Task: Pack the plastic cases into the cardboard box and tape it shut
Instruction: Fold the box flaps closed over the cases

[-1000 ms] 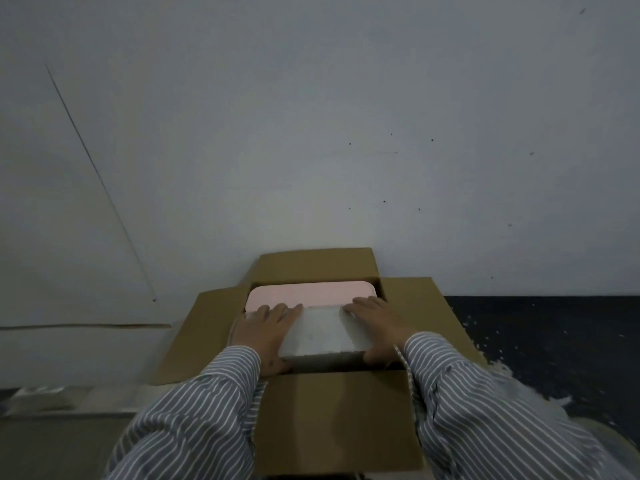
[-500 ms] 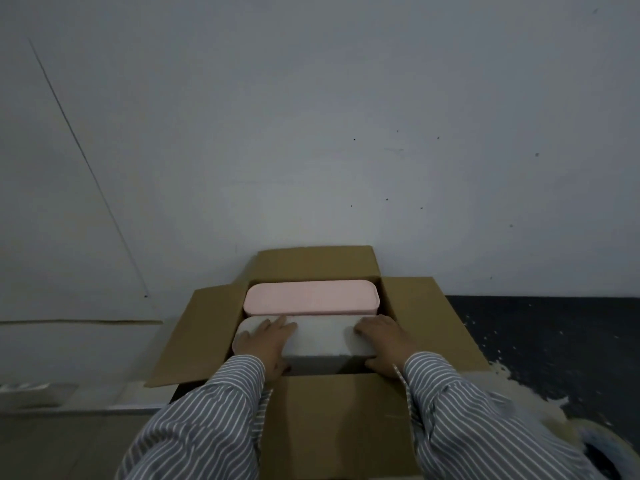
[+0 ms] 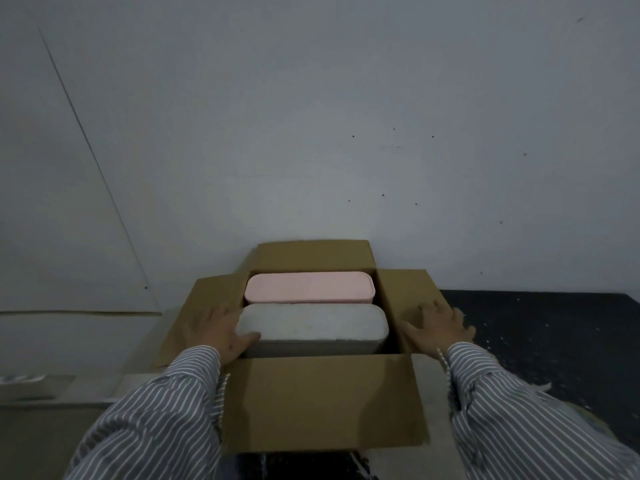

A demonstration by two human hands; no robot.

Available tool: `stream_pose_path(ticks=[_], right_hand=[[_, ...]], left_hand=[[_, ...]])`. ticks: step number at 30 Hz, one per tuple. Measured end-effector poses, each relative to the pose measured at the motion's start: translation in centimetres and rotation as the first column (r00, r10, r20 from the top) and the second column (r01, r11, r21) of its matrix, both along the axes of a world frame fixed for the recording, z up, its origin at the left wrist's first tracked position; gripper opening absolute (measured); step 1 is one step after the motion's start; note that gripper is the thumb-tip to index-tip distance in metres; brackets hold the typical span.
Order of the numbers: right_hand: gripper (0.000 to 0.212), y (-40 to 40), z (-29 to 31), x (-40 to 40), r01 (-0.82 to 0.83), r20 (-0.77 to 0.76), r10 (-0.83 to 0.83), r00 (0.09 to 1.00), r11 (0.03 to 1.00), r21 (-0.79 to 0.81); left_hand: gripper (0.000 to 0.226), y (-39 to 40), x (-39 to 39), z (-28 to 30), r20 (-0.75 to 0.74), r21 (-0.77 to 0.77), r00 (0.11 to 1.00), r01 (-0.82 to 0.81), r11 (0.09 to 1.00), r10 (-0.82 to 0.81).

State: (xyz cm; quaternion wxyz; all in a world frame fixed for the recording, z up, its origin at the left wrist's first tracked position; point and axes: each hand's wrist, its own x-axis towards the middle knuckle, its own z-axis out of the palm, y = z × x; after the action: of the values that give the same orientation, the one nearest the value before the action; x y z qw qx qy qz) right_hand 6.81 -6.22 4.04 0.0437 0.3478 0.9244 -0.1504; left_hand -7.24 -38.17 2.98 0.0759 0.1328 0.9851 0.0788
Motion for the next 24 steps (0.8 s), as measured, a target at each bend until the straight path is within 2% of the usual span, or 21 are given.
stream_pose_path(ticks=[2,4,7,9,12,15,17,19,21,24], right_hand=[[0.073,0.5,-0.2,0.2,0.102,0.049,-0.100,0.994,0.994,-0.029],[0.077,1.1,-0.5,0.2,0.159,0.056,-0.155,0.986,0.983,-0.095],[0.077,2.0,-0.1,0.0,0.177,-0.020,-0.184,0.983,0.965,-0.193],[0.076,2.5,0.7,0.0,0.177,-0.044,-0.188,0.981,0.968,-0.179],[0.072,2.8,3.1,0.0,0.178,-0.140,-0.208,0.968,0.963,-0.202],[0.061,2.5,5.7,-0.3,0.076,-0.357,-0.181,0.916,0.954,-0.289],[0.058,1.6,7.0,-0.4,-0.026,-0.491,-0.145,0.859,0.946,-0.324],[0.054,0.1,7.8,-0.3,-0.143,-0.578,-0.125,0.807,0.907,-0.396],[0.048,-1.3,7.7,-0.1,-0.264,-0.608,-0.075,0.790,0.854,-0.448],[0.042,-2.7,6.4,0.1,-0.396,-0.552,0.094,0.829,0.794,-0.460]], left_hand=[[0.052,-0.7,0.1,0.3,0.039,0.044,0.994,-0.107,0.993,0.105],[0.056,-1.9,0.2,0.3,0.087,0.053,0.969,-0.237,0.970,0.232],[0.066,-3.4,0.2,0.0,0.155,0.149,0.916,-0.393,0.907,0.371],[0.071,-3.9,0.2,0.3,0.219,0.262,0.878,-0.472,0.841,0.425],[0.062,-4.7,-0.5,1.4,0.237,0.368,0.860,-0.510,0.778,0.452],[0.057,-5.7,-1.3,2.1,0.251,0.386,0.843,-0.538,0.749,0.476],[0.060,-6.1,-1.7,2.3,0.285,0.439,0.825,-0.565,0.699,0.488],[0.061,-6.3,-2.3,2.5,0.284,0.490,0.821,-0.569,0.660,0.496],[0.060,-6.2,-2.7,2.9,0.284,0.520,0.827,-0.558,0.647,0.485],[0.062,-6.0,-2.7,3.3,0.276,0.515,0.831,-0.552,0.656,0.483]])
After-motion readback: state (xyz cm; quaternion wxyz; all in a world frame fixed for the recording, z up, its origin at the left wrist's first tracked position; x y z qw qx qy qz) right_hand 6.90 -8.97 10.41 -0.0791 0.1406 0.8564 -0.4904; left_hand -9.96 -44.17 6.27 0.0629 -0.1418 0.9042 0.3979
